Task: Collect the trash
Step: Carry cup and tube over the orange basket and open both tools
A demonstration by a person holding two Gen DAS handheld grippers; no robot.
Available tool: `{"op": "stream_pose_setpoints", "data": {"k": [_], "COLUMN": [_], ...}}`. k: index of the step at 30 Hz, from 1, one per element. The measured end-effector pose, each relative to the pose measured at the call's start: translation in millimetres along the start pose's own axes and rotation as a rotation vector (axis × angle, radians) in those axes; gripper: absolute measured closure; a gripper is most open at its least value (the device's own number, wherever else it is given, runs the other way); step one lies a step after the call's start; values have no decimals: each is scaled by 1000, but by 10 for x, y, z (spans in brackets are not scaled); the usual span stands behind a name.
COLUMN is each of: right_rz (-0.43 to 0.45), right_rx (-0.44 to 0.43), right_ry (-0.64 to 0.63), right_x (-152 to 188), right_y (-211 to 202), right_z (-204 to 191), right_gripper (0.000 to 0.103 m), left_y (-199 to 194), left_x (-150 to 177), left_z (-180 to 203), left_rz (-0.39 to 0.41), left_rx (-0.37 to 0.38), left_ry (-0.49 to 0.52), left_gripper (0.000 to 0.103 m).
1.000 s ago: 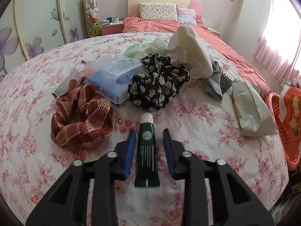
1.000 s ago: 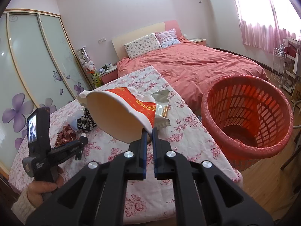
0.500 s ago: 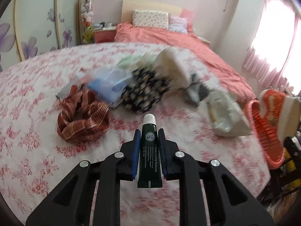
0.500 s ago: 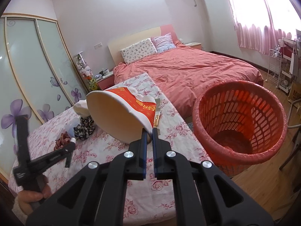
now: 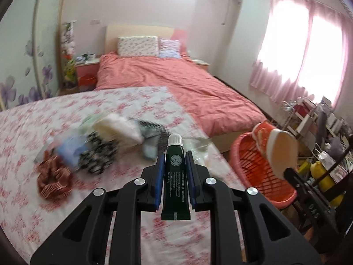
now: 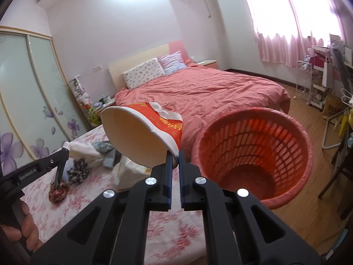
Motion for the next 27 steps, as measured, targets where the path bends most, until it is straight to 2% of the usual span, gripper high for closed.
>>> {"op": "stream_pose_setpoints", "data": {"k": [7, 18, 27], "right_rz": [44, 80, 71], "right_rx": [73, 202, 256], "right_ry": [26, 80, 132], "right_x": [-169, -288, -254], "right_y": [3, 16, 120], "right_z": [355, 1017, 1396], "right_gripper": [97, 97, 97], "left_y": [220, 488, 681], "left_x": [-84, -7, 97], "left_z": [557, 1368, 1759], "left_rz": [4, -20, -58], "left_rx": [105, 281, 357], "left_ry": [41, 78, 100], "left_gripper": [84, 84, 84]}}
Point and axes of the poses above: each gripper's, at about its wrist camera, not at the fingertips, and y roughly the way its jaws point, z to its right, x to its underside, the point moved 9 cm from there along y, roughly the way its jaws point, and after that the axes turned 5 degrees about z, right-handed, at the moved point
